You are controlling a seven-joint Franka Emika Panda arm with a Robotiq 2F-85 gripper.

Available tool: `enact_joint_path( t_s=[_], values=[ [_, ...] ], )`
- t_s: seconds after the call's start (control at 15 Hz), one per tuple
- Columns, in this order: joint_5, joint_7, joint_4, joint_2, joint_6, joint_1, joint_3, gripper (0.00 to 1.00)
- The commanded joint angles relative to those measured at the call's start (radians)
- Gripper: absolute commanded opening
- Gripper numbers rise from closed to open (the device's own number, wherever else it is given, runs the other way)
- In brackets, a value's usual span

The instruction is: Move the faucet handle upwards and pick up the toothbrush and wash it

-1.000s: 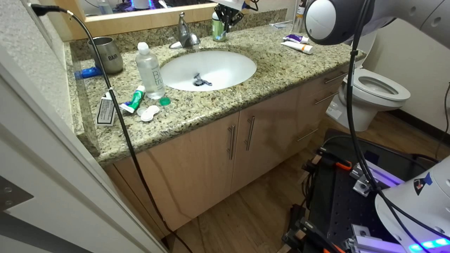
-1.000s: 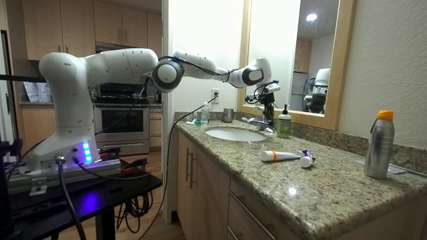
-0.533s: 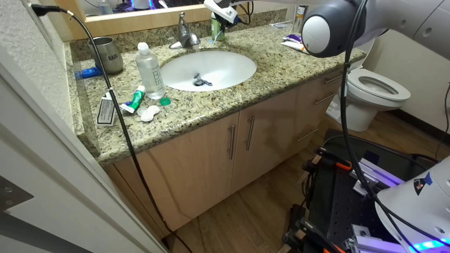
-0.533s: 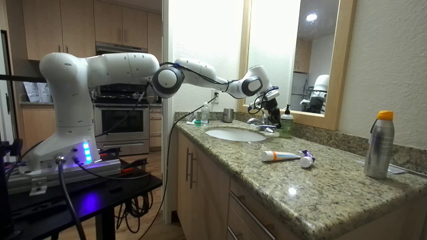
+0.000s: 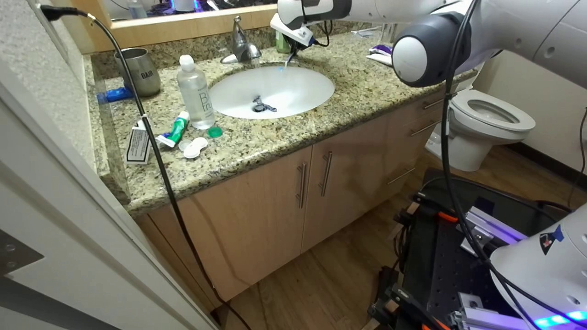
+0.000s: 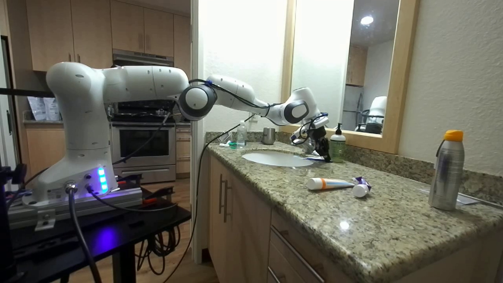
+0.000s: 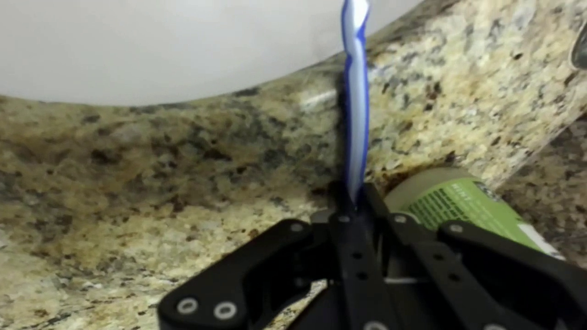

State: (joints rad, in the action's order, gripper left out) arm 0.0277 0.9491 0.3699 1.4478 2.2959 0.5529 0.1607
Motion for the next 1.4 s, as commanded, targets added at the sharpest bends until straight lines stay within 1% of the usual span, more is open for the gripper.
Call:
enact_joint_path(
  t_s=[0.0,0.13,0.27,0.33,0.4,0.53,0.6,0.8,1.07,1.33],
  values=[
    [0.052,-0.073,0.019,-0.019,0.010,-0.001,-0.064,0.02],
    [0.063,-0.085,0.025,-0.024,-0.012,-0.006,-0.078,0.02],
    [0.065,-0.080,0.021,-0.018,0.003,-0.010,-0.080,0.02],
    [0.047,-0.050,0.021,-0.015,0.009,-0.013,-0.056,0.02],
    [0.047,-0.049,0.021,-0.015,0.009,-0.014,-0.056,0.10],
    [0.047,-0.049,0.021,-0.015,0.009,-0.014,-0.056,0.10],
    [0.047,-0.049,0.021,-0.015,0.009,-0.014,-0.056,0.02],
    [0.069,-0.056,0.012,-0.005,0.042,-0.014,-0.081,0.02],
    [0.100,-0.057,0.009,0.006,0.118,-0.020,-0.108,0.02],
    [0.108,-0.055,-0.006,0.024,0.166,-0.025,-0.113,0.02]
  ],
)
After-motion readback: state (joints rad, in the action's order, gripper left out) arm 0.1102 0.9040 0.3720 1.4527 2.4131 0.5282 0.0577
